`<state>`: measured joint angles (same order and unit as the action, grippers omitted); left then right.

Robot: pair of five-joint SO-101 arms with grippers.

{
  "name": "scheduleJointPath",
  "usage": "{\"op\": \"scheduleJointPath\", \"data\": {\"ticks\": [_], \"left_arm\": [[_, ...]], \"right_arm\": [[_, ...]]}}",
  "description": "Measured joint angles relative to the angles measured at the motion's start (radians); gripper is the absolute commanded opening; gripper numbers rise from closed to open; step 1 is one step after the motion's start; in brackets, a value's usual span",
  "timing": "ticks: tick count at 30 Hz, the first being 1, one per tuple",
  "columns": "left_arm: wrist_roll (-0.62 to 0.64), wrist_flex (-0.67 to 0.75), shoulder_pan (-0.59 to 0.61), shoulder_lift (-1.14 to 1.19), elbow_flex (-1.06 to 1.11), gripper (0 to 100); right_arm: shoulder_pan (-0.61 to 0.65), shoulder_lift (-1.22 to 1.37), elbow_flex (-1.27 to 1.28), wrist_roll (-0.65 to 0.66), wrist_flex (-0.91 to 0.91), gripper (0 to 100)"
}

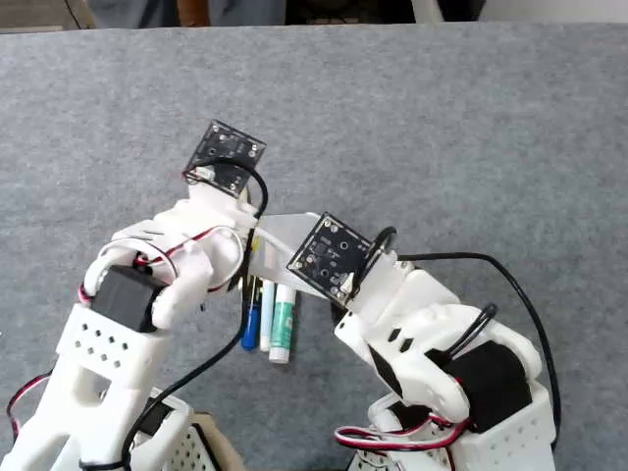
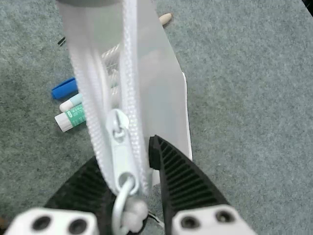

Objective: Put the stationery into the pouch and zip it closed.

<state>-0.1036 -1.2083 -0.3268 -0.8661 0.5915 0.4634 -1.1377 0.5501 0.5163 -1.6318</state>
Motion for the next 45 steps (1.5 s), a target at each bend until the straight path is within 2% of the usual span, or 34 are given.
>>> {"op": "scheduleJointPath", "data": {"ticks": [6, 13, 16, 21, 25, 31, 39, 42, 45], "left_arm": [[0.0, 0.0, -0.014, 0.0, 0.0, 3], [-0.002, -0.02, -0.014, -0.005, -0.002, 3], [-0.003, -0.02, -0.012, 0.003, -0.002, 3], [-0.005, -0.02, -0.008, 0.002, -0.002, 3], [-0.005, -0.037, 0.04, 0.002, -0.005, 3], [0.031, -0.245, 0.089, 0.003, -0.199, 3], [0.035, -0.506, 0.095, 0.002, -0.56, 3], [0.035, -0.545, 0.118, -0.011, -0.605, 3], [0.035, -0.549, 0.23, -0.08, -0.609, 3]], "right_arm": [[0.003, -0.008, -0.005, -0.015, -0.018, 2.8], [0.089, -0.071, -0.078, -0.069, -0.046, 29.5], [0.101, -0.092, -0.124, -0.094, -0.054, 35.4], [0.098, -0.092, -0.261, -0.107, -0.074, 36.1], [0.098, -0.094, -0.379, -0.107, -0.107, 36.1], [0.074, -0.094, -0.39, -0.107, -0.114, 36.1], [-0.011, -0.094, -0.224, -0.112, -0.058, 36.1], [-0.044, -0.094, -0.207, -0.181, -0.046, 36.3], [-0.104, -0.094, -0.206, -0.252, -0.043, 36.1]]}}
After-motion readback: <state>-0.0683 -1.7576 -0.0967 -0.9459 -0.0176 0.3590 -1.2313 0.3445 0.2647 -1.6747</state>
